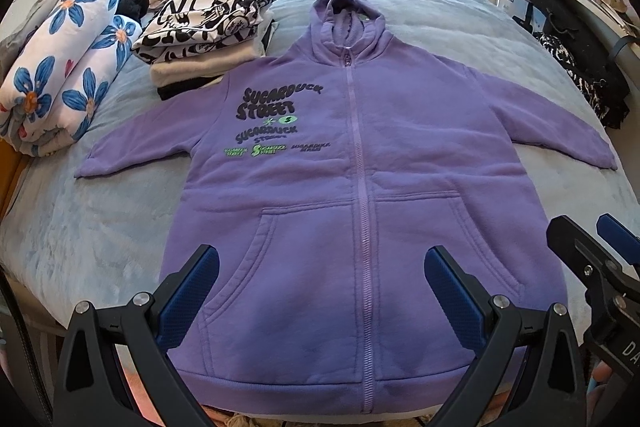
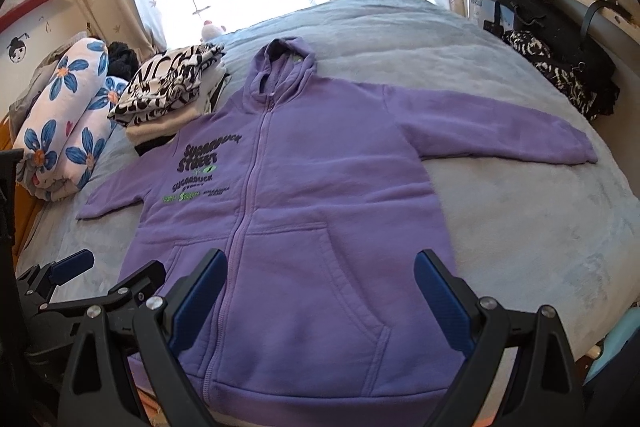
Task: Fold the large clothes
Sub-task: 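Grasp the cuff of the unprinted-side sleeve with the right gripper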
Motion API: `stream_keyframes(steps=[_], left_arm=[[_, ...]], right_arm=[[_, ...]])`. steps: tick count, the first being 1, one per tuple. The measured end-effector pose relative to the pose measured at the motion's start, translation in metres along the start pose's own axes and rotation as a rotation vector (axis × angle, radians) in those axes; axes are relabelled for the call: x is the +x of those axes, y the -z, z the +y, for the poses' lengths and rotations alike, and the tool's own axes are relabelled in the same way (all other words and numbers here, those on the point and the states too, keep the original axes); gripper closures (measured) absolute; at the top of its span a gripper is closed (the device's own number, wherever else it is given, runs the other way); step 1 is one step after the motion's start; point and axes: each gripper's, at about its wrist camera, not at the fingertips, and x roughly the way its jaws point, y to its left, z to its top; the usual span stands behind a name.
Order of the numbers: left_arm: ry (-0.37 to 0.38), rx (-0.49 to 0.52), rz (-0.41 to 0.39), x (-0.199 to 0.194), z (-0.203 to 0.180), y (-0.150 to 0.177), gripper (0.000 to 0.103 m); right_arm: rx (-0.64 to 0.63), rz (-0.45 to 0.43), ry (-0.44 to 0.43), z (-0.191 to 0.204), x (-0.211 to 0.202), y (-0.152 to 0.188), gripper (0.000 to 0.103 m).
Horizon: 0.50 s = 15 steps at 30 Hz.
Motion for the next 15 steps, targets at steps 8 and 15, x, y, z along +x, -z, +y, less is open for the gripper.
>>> stream_keyframes(steps=[8,15], left_arm=[[0.062,-0.045,-0.116,-0.018,-0.015,-0.021,0.001],[0.122,-0.054,-0.209,-0.035,-0.038,-0.05,0.001]], right_arm=[[-0.031,-0.084,0.035,-0.021,-0.018,-0.009,0.008],[-0.057,-0.2,0.102,-0.043,-0.04,-0.031,0.008]])
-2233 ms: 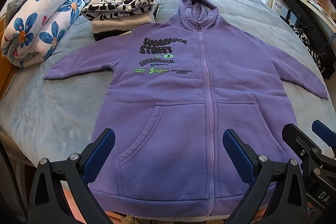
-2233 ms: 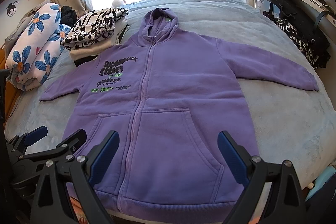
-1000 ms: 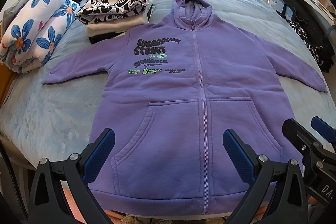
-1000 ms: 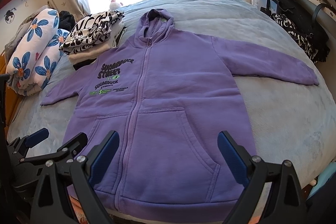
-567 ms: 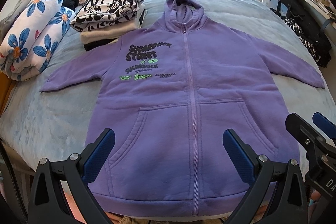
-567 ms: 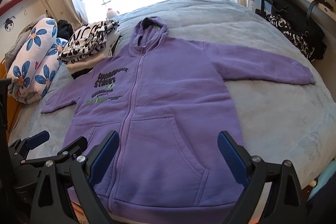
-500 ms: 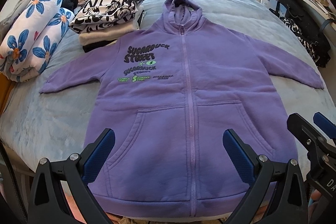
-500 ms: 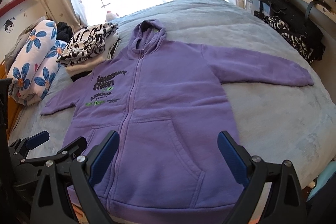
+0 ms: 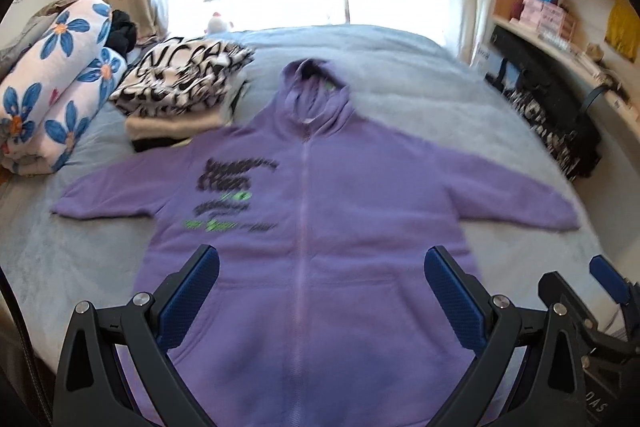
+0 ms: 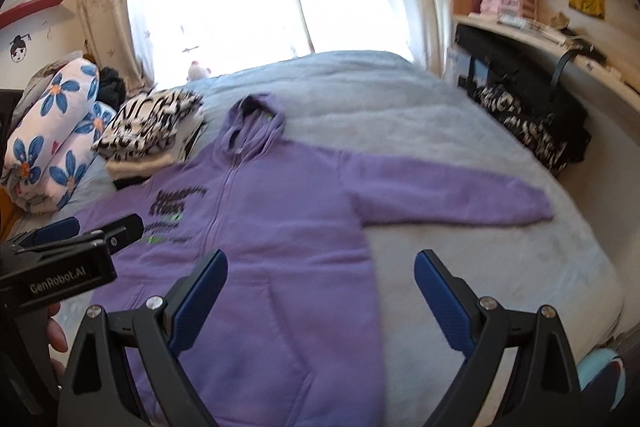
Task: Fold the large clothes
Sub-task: 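Grasp the cuff of the unprinted-side sleeve with the right gripper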
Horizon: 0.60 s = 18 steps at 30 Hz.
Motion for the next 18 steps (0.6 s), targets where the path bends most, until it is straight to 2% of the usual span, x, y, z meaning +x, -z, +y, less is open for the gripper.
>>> stream_keyframes(steps=[3,10,13,15,18], left_arm=[[0.026,-0.009,-0.035,-0.001,-0.014,-0.013,0.001],[0.049,0.103,-0.113,-0.001,-0.061,-0.037,0.001],[0.142,0.146,-0.093,0.007,-0.08,-0.047,0.001],[0.162,0.162,-0.082,0.014,-0.094,-0.052,0.001],[0.153,0.188,-0.087,0.027,-0.112,-0.059,0.001]], right_arm=[[0.005,-0.061,0.039,-0.014,-0.006,-0.015,0.008],[-0.017,-0.185,0.128,-0.042,-0.013,-0.045,0.008],[-0.022,-0.25,0.143,-0.053,-0.015,-0.053,0.008],[-0.024,-0.301,0.176,-0.061,-0.016,-0.056,0.008],[-0.024,-0.401,0.276,-0.075,-0.011,-0.057,0.008]])
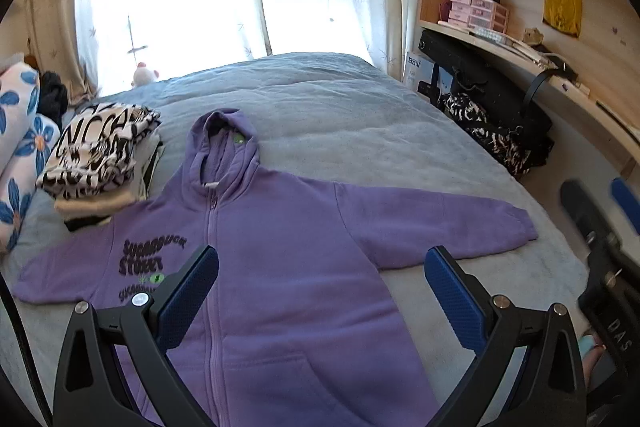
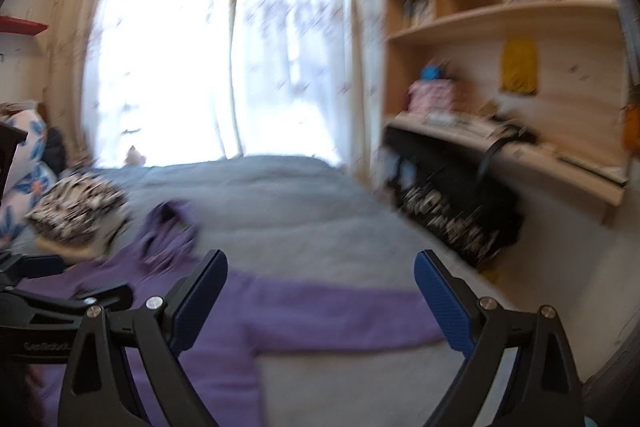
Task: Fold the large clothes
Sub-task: 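Grasp the cuff of the unprinted-side sleeve with the right gripper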
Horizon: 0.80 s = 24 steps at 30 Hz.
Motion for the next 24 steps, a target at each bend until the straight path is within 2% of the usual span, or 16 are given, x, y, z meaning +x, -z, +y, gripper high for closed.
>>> stream_keyframes(steps=[1,2,4,5,8,11,14,16,18,21,23,24], left_arm=[[-0.004,0.007,-0.002,0.007,-0.005,-0.004,0.001],[-0.01,0.01,-0.003,0.012,-0.009,-0.007,0.001],[-0.021,0.018,0.002,0.023,-0.016,-0.012,0.001],[-0.022,0.021,0.003,0.031,-0.019,-0.014,0.001],[-0.017,0.034,0.011,0.058,-0.03,-0.017,0.001],[-0.068,0.048,0.039,0.092,-0.04,-0.017,0.001],[-0.114,0.055,0.088,0.124,-0.043,-0.012,0.001],[-0.111,0.055,0.129,0.146,-0.045,-0.008,0.002],[-0.113,0.057,0.158,0.161,-0.046,-0.003,0.004],[-0.114,0.055,0.195,0.178,-0.047,0.004,0.004],[-0.112,0.045,0.215,0.187,-0.047,0.008,0.004],[-0.105,0.042,0.225,0.19,-0.046,0.009,0.004]], right_arm=[[-0.004,-0.001,0.009,-0.004,0.006,0.001,0.004],[-0.011,0.045,0.002,-0.009,0.021,0.003,0.0],[-0.015,0.194,-0.021,-0.018,0.057,0.009,0.0],[-0.016,0.234,-0.017,-0.023,0.072,0.014,0.0],[-0.037,0.253,0.054,-0.034,0.096,0.03,0.0],[0.008,0.338,0.067,-0.051,0.126,0.048,0.0],[0.112,0.448,0.063,-0.076,0.159,0.074,0.0],[0.135,0.487,0.083,-0.087,0.174,0.089,0.001],[0.174,0.533,0.079,-0.096,0.184,0.102,0.006],[0.239,0.609,0.09,-0.114,0.204,0.123,0.023],[0.284,0.656,0.098,-0.127,0.216,0.135,0.042],[0.303,0.677,0.096,-0.131,0.221,0.142,0.044]])
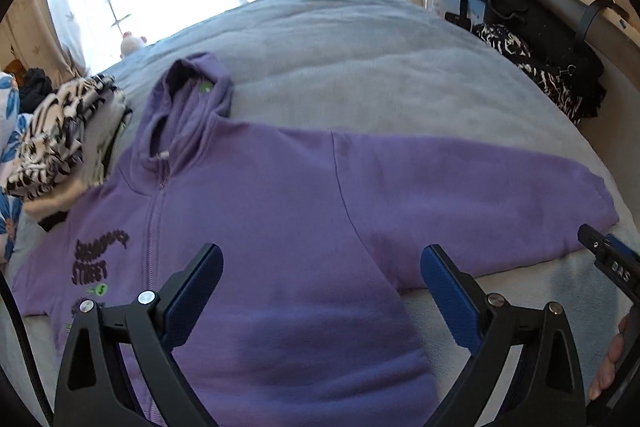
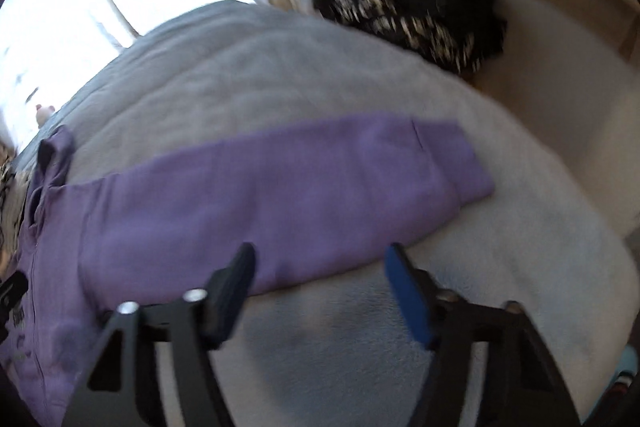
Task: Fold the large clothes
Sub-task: 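Grasp the cuff of the unprinted-side sleeve with the right gripper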
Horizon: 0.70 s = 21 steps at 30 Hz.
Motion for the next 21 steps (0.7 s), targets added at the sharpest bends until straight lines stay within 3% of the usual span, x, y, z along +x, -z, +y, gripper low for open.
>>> stream_keyframes(steps=[5,12,13,15,16,17,21], left_arm=[[-0.011,0.007,0.033,0.016,0.001,0.003,0.004],[0.015,-0.013,0.061,0.022,0.007,0.009,0.004],[0.019,-0.019,0.066,0.022,0.009,0.01,0.004],[0.031,-0.033,0.072,0.021,0.013,0.013,0.004],[0.041,-0.041,0.071,0.019,0.016,0.015,0.004],[0.045,-0.048,0.068,0.017,0.02,0.017,0.004],[0.051,-0.074,0.039,0.004,0.038,0.024,0.004]], right_arm=[[0.105,0.088,-0.077,-0.024,0.033,0.0,0.047],[0.203,0.124,-0.133,-0.032,0.055,-0.014,0.045],[0.212,0.124,-0.134,-0.032,0.057,-0.016,0.048],[0.232,0.112,-0.119,-0.032,0.059,-0.021,0.068],[0.238,0.107,-0.124,-0.032,0.059,-0.024,0.085],[0.251,0.1,-0.144,-0.032,0.058,-0.027,0.091],[0.175,-0.055,-0.169,-0.002,0.016,-0.037,0.093]])
